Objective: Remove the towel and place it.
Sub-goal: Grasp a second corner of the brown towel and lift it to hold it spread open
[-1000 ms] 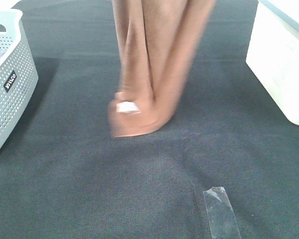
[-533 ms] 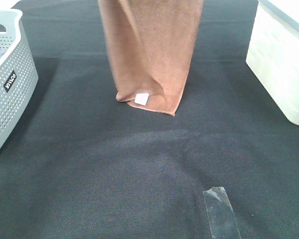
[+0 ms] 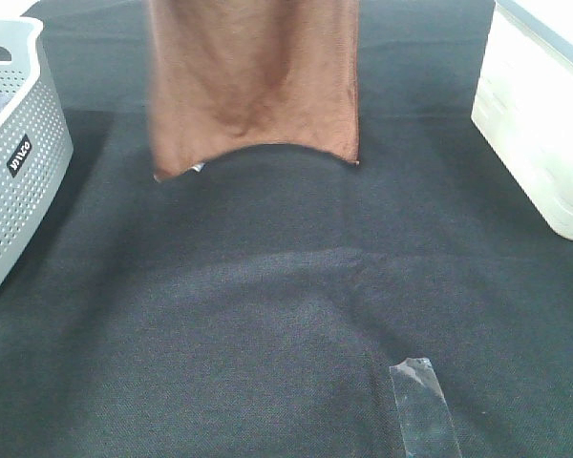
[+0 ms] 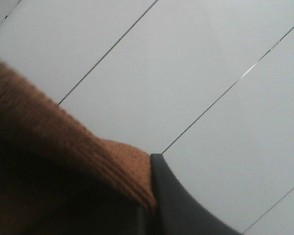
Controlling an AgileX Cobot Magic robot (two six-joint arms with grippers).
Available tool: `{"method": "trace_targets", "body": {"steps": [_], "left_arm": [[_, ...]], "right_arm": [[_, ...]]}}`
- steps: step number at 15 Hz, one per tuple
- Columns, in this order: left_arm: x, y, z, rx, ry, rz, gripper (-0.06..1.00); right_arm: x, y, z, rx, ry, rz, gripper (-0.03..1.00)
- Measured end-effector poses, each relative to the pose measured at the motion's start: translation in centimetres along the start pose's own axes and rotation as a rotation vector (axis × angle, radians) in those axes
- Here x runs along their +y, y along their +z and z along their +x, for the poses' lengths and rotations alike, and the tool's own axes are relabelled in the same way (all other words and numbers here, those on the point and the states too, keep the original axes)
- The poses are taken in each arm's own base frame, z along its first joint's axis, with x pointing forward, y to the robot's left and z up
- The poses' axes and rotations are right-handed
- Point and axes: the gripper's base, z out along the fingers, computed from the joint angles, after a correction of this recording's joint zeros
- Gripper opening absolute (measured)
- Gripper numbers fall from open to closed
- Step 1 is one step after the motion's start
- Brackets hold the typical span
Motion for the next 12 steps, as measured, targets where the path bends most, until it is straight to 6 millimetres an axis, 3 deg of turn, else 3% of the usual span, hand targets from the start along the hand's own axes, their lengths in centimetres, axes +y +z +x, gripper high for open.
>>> {"method": "trace_targets", "body": {"steps": [5, 7, 12], "left_arm": [[-0.7, 1.3, 3.0, 0.002, -0.079, -0.05, 0.0], [-0.6, 2.3, 3.2, -0.025, -0.075, -0.075, 0.0], [-1.2, 5.2, 4.4, -0.078, -0.078, -0.127, 0.0]], "right_arm": [[1.7, 1.7, 1.2, -0.056, 0.025, -0.003, 0.0], [1.5, 2.0, 1.3, -0.126, 0.034, 0.024, 0.0], [1.1, 3.5, 4.1, -0.175, 0.116, 0.063, 0.0]]}}
